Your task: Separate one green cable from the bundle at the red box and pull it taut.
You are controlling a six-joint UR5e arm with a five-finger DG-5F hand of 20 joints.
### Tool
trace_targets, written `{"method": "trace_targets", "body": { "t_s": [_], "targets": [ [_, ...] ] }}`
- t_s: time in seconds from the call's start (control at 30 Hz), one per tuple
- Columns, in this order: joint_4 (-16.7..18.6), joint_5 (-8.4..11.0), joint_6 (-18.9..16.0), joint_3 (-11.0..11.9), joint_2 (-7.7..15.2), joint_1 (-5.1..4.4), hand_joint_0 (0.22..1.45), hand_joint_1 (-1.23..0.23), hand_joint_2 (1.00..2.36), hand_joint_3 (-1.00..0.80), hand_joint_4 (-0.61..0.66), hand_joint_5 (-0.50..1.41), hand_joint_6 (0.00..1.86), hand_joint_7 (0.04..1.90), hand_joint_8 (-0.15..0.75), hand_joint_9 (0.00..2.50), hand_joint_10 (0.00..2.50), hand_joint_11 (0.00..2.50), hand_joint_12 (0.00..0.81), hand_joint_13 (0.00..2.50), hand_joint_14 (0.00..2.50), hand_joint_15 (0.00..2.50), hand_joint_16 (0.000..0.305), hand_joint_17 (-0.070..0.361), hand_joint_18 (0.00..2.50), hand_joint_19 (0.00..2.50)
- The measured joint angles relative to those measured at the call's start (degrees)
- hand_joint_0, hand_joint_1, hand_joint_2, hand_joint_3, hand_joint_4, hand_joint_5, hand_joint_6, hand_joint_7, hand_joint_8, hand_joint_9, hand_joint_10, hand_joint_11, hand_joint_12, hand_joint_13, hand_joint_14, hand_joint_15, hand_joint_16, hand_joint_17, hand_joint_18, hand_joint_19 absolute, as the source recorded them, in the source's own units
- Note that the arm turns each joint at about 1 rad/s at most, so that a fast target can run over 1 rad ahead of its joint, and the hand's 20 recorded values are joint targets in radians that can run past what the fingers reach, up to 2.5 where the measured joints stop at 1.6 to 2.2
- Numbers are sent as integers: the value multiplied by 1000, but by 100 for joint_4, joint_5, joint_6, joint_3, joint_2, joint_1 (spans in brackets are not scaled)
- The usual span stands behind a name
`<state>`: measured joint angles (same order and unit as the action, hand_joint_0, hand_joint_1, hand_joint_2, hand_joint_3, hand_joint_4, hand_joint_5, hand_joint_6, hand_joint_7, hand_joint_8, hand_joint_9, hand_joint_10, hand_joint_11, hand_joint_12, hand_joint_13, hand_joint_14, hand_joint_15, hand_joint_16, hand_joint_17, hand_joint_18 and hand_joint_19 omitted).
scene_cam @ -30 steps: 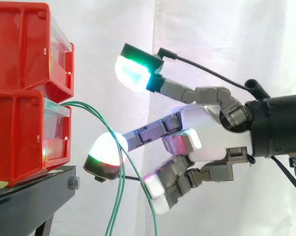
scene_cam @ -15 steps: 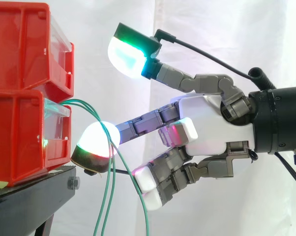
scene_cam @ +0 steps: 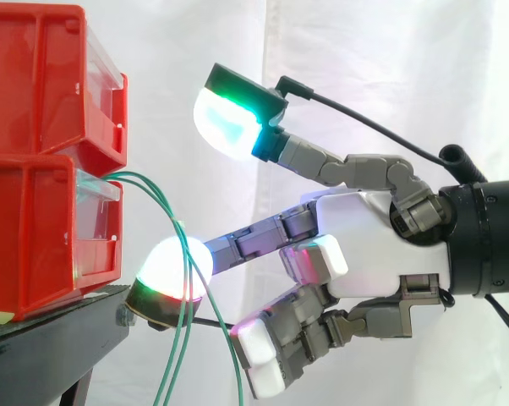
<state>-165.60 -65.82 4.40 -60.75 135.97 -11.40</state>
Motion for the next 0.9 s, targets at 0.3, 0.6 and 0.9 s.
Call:
{"method": "trace_targets", "body": {
  "t_s": [0.3, 0.6, 0.9],
  "targets": [
    [310, 14, -143, -70, 0, -18, 354, -267, 1000, -500, 312, 108, 506, 1174, 286, 1828, 1, 43, 384, 1289, 9, 284, 108, 243, 1238, 196],
    [370, 52, -808, -75, 0, -20, 358, -295, 1000, -500, 315, 108, 506, 1180, 287, 1819, 3, 61, 386, 1286, 9, 284, 107, 241, 1232, 209],
    [335, 55, -973, -106, 0, -20, 360, -313, 1000, -500, 321, 105, 506, 1178, 293, 1806, 1, 59, 387, 1275, 10, 289, 107, 240, 1226, 201]
  ]
}}
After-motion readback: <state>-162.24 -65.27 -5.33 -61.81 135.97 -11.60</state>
